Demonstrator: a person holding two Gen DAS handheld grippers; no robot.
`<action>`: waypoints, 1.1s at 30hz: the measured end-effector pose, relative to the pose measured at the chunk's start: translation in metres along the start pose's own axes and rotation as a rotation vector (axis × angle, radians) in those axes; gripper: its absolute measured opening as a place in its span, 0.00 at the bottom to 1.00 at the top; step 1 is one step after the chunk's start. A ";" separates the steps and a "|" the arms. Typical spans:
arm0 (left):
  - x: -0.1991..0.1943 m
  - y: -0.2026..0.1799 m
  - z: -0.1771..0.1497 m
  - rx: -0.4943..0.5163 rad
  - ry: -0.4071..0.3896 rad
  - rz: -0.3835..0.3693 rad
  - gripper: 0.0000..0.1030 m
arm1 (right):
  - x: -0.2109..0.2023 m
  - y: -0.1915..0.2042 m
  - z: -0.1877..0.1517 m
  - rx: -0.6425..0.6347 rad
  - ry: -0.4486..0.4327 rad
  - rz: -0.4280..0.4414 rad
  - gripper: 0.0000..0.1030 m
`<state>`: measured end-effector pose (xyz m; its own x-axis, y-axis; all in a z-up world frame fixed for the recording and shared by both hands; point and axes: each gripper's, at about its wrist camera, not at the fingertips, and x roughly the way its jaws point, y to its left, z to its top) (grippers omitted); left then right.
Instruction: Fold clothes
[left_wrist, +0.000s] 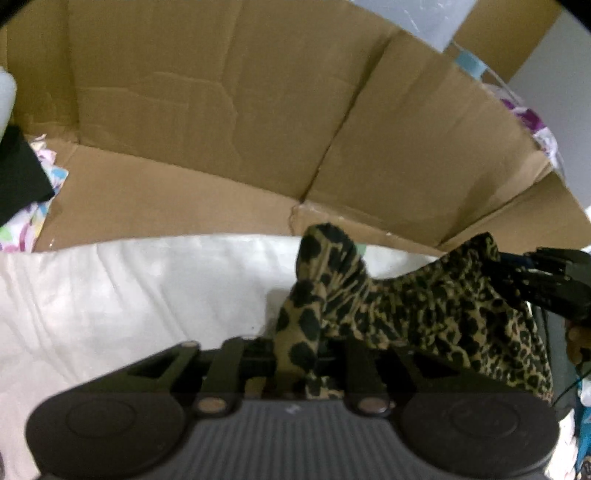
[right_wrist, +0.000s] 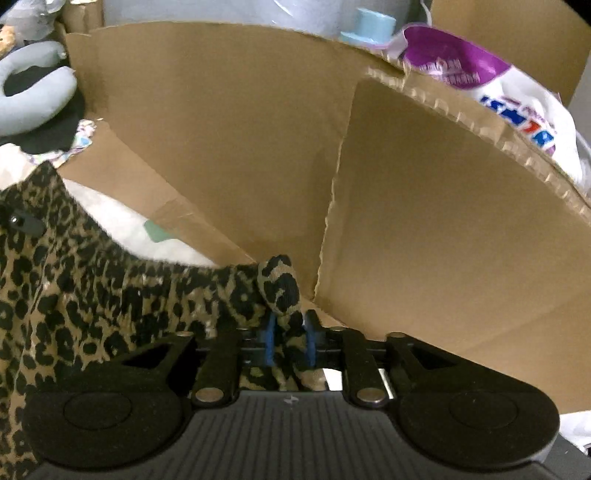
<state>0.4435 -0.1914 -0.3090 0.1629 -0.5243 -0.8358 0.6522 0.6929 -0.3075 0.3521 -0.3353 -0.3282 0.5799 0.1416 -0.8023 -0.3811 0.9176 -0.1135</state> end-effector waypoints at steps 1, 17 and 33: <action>-0.003 0.000 -0.002 0.001 -0.010 0.003 0.32 | 0.002 0.002 -0.001 0.005 0.000 -0.003 0.27; -0.077 0.015 -0.070 -0.070 -0.056 0.019 0.42 | -0.054 0.001 -0.021 0.088 -0.042 0.031 0.38; -0.122 0.030 -0.158 -0.161 -0.038 0.041 0.44 | -0.135 -0.019 -0.090 0.271 -0.078 0.014 0.38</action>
<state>0.3264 -0.0287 -0.2883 0.2166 -0.5103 -0.8323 0.5183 0.7825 -0.3449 0.2166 -0.4054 -0.2701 0.6337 0.1736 -0.7539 -0.1889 0.9797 0.0668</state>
